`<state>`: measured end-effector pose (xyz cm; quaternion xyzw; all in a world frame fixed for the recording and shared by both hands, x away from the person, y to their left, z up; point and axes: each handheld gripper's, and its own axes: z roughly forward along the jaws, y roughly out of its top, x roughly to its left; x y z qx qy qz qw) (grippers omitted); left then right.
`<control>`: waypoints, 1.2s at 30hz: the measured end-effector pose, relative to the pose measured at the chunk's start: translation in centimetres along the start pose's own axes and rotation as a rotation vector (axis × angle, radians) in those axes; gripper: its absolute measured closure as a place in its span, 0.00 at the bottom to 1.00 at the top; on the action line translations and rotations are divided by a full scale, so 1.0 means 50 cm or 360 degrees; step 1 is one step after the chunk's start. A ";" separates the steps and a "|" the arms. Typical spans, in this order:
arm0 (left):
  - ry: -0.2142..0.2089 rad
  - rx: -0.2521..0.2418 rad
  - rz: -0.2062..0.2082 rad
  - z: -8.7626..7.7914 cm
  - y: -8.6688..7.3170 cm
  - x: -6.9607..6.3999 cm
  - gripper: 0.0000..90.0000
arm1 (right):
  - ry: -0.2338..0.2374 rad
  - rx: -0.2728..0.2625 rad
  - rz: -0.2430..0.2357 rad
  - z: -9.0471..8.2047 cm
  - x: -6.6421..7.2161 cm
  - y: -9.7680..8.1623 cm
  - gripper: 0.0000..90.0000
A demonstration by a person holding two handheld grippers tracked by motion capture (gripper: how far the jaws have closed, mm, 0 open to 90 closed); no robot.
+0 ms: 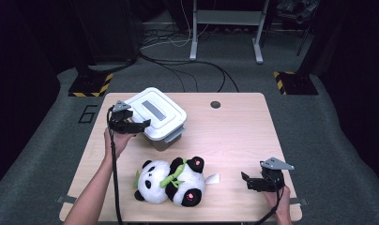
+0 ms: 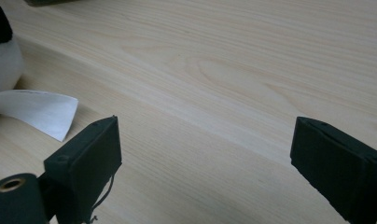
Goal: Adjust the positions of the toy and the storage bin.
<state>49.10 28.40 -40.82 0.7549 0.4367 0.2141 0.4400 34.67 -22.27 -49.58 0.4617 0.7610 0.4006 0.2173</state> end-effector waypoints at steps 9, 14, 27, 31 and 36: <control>0.0063 0.0079 0.0178 0.001 -0.008 -0.038 0.08 | -0.0004 0.0025 0.0040 0.021 -0.008 -0.025 0.10; 0.0071 0.0114 0.0207 0.014 -0.003 -0.063 0.08 | -0.0009 0.0049 0.0067 0.031 -0.013 -0.044 0.09; 0.0182 0.0089 0.0134 0.043 0.008 -0.111 0.08 | 0.0003 0.0047 0.0052 0.036 -0.011 -0.046 0.08; 0.0245 0.0087 0.0105 0.050 0.012 -0.126 0.08 | 0.0014 0.0041 0.0063 0.035 -0.014 -0.046 0.08; 0.0288 0.0072 0.0053 0.058 0.015 -0.137 0.08 | 0.0026 0.0026 0.0074 0.035 -0.016 -0.046 0.08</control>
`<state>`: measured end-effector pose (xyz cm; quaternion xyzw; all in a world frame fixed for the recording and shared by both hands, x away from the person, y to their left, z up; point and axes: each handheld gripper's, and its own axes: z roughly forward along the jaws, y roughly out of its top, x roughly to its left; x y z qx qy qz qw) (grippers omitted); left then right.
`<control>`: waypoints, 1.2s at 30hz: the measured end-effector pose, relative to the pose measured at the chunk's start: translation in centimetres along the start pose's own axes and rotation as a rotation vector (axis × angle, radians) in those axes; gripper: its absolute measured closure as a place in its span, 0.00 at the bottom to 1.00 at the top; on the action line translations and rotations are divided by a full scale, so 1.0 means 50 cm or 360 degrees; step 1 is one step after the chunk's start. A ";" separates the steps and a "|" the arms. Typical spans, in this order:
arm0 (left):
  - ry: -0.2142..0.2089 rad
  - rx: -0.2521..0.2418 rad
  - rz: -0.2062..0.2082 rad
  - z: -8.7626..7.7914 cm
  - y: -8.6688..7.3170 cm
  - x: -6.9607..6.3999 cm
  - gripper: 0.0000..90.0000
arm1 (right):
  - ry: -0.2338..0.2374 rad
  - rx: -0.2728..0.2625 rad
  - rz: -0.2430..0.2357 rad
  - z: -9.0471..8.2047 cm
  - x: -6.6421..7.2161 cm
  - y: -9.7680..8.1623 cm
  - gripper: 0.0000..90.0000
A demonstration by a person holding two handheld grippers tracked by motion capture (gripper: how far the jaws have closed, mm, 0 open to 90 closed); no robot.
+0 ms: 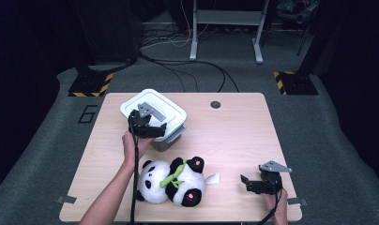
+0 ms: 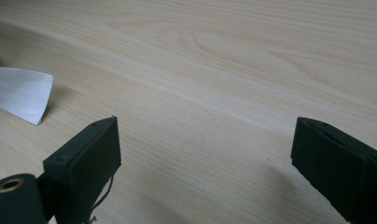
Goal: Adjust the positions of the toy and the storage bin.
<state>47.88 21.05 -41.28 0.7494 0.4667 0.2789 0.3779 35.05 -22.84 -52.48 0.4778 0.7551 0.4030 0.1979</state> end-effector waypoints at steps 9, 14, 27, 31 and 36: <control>-0.0027 0.0034 0.0035 0.008 0.013 -0.004 0.08 | 0.0015 -0.0005 0.0016 -0.001 -0.003 0.000 0.08; -0.0077 -0.0035 0.0093 -0.008 0.012 0.042 0.07 | 0.0019 -0.0003 0.0010 -0.001 -0.003 0.000 0.09; -0.0315 -0.0073 0.0039 0.021 -0.003 0.181 0.06 | 0.0022 0.0008 0.0022 0.001 -0.003 0.000 0.09; -0.0318 -0.0073 0.0024 0.030 -0.001 0.201 0.06 | 0.0023 0.0010 0.0023 0.001 -0.003 0.001 0.10; -0.0383 -0.0114 -0.0002 0.040 -0.007 0.228 0.06 | 0.0022 0.0011 0.0024 0.001 -0.003 0.000 0.10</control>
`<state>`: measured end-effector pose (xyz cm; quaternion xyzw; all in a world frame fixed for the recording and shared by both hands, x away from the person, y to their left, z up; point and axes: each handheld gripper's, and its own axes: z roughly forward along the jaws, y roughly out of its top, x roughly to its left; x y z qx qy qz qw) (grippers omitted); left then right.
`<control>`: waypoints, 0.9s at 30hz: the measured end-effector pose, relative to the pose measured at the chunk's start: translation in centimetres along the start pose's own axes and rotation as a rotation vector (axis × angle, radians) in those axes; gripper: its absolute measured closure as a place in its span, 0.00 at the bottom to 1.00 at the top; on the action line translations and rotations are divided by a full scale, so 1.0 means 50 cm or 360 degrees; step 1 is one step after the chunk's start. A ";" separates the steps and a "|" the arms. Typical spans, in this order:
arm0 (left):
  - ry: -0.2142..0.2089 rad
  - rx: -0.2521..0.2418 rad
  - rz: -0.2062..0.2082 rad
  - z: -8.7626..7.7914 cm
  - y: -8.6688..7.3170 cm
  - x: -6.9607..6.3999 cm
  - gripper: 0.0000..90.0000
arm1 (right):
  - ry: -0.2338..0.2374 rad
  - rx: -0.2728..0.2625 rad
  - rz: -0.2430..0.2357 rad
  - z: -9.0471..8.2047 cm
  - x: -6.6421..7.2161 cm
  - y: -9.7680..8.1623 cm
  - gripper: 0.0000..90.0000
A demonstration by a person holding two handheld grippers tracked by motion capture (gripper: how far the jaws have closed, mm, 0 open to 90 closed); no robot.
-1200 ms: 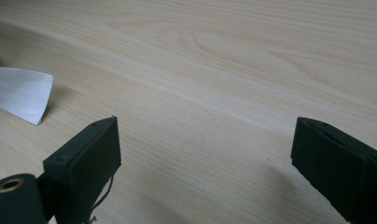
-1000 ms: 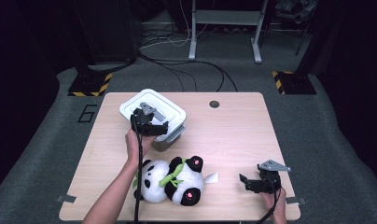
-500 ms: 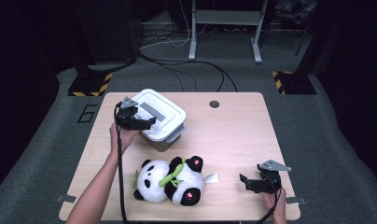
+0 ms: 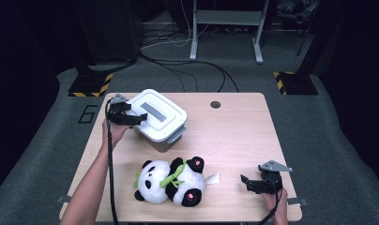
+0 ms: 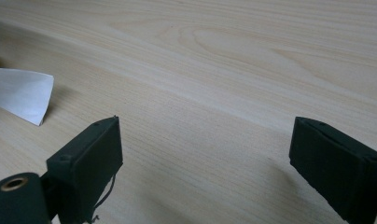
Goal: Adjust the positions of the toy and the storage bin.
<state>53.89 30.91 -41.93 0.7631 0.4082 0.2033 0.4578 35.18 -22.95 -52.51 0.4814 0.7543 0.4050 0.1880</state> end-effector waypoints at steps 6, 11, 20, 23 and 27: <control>-0.0035 -0.0004 0.0019 0.002 0.000 0.000 0.06 | -0.0001 0.0005 -0.0001 0.000 0.000 0.000 0.10; -0.0049 0.0020 0.0021 -0.001 -0.001 -0.012 0.06 | -0.0004 0.0006 -0.0002 0.000 0.001 0.000 0.10; -0.0058 0.0043 0.0020 0.000 0.000 -0.056 0.06 | -0.0003 0.0007 -0.0006 0.000 0.001 0.000 0.10; -0.0047 0.0041 0.0009 0.002 0.000 -0.067 0.06 | -0.0002 0.0003 0.0000 0.000 0.001 0.000 0.10; -0.0035 0.0038 -0.0004 0.002 -0.001 -0.078 0.06 | 0.0000 0.0000 -0.0001 -0.001 0.001 0.000 0.10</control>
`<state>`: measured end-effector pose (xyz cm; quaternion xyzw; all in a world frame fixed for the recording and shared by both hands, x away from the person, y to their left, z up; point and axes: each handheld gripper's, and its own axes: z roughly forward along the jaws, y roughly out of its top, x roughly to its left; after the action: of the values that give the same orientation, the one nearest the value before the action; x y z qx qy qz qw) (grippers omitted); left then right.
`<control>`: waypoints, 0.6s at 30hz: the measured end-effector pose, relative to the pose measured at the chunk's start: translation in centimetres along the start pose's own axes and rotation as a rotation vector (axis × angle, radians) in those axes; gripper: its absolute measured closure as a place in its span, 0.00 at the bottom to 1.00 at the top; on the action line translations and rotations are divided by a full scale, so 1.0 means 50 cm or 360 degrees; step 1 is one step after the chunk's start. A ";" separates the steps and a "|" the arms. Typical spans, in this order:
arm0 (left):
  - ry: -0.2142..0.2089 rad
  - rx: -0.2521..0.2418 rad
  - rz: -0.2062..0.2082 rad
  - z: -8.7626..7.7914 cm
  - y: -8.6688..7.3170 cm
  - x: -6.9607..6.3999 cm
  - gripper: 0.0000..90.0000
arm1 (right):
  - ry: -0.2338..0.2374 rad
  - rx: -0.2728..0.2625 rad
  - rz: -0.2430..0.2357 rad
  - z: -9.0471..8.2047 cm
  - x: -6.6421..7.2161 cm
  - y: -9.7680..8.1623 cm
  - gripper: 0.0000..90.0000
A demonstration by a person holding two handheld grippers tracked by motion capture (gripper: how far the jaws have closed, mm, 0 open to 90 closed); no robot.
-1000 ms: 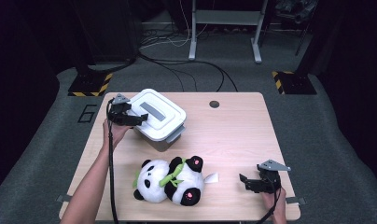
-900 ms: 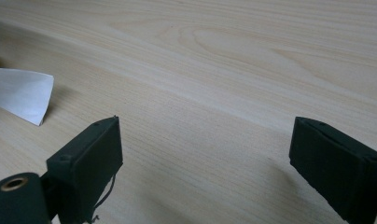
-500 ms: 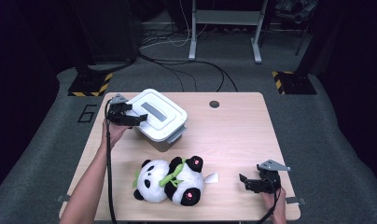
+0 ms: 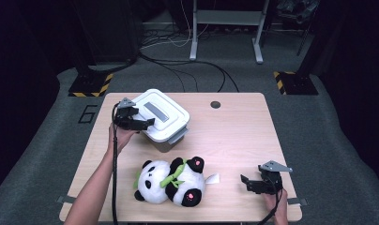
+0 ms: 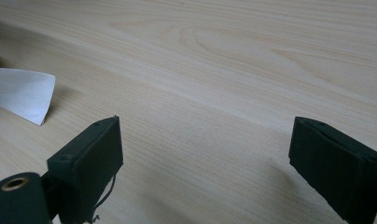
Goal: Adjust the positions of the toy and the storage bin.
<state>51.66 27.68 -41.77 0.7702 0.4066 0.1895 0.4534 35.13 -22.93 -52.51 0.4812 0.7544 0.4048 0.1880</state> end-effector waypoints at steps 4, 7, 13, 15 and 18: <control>0.0011 -0.0026 -0.0003 -0.003 -0.006 -0.002 0.06 | -0.0001 -0.0004 -0.0004 -0.001 -0.001 0.002 0.11; 0.0014 -0.0029 -0.0002 -0.004 -0.006 -0.002 0.06 | 0.0009 -0.0021 0.0034 -0.006 -0.002 0.004 0.09; 0.0035 -0.0110 -0.0081 -0.039 -0.009 0.007 0.02 | 0.0065 -0.0098 -0.0037 -0.025 0.028 0.057 0.08; 0.0045 -0.0125 -0.0119 -0.059 -0.019 0.012 0.01 | 0.0082 -0.0123 -0.0048 -0.031 0.040 0.083 0.09; 0.0082 -0.0125 -0.0146 -0.081 -0.040 0.017 0.00 | 0.0106 -0.0150 -0.0111 -0.037 0.067 0.135 0.10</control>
<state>48.59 31.10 -41.42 0.7273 0.4453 0.2042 0.4807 36.21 -19.36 -45.69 0.4315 0.7566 0.4490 0.1991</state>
